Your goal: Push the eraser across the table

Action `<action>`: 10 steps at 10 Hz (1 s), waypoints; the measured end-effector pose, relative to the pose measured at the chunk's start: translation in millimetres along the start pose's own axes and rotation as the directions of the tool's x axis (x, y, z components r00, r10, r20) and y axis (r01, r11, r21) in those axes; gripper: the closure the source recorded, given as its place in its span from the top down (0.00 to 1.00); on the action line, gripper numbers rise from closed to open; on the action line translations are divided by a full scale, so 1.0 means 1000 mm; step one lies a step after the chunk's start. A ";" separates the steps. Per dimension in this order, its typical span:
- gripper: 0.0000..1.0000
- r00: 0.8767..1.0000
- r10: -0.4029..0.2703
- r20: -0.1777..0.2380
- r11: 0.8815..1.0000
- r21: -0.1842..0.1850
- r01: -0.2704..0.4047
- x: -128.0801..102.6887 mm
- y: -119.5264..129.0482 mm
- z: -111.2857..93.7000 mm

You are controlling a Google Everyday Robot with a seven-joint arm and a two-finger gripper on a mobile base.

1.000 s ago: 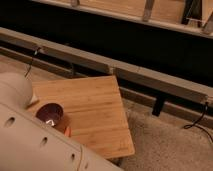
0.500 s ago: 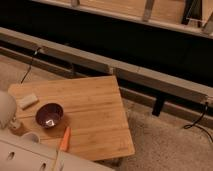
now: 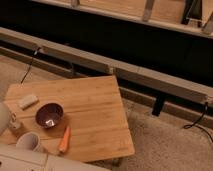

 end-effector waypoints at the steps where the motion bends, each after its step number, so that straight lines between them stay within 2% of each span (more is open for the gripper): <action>1: 0.00 0.999 0.014 0.053 1.000 0.007 -0.014 -0.012 -0.003 -0.004; 2: 0.00 0.989 0.034 0.142 0.999 0.019 -0.037 -0.029 -0.007 -0.012; 3: 0.00 0.972 0.052 0.229 0.998 0.034 -0.061 -0.041 -0.011 -0.024; 4: 0.00 0.937 0.073 0.341 0.994 0.048 -0.095 -0.051 -0.017 -0.043; 5: 0.00 0.894 0.093 0.438 0.990 0.054 -0.130 -0.053 -0.024 -0.062; 6: 0.00 0.849 0.119 0.515 0.985 0.049 -0.168 -0.047 -0.032 -0.079; 7: 0.00 0.795 0.154 0.587 0.976 0.036 -0.216 -0.031 -0.044 -0.097; 8: 0.00 0.768 0.174 0.616 0.970 0.027 -0.242 -0.018 -0.052 -0.106; 9: 0.00 0.734 0.210 0.646 0.959 0.012 -0.285 0.006 -0.064 -0.117; 10: 0.00 0.715 0.240 0.656 0.948 0.001 -0.319 0.029 -0.072 -0.125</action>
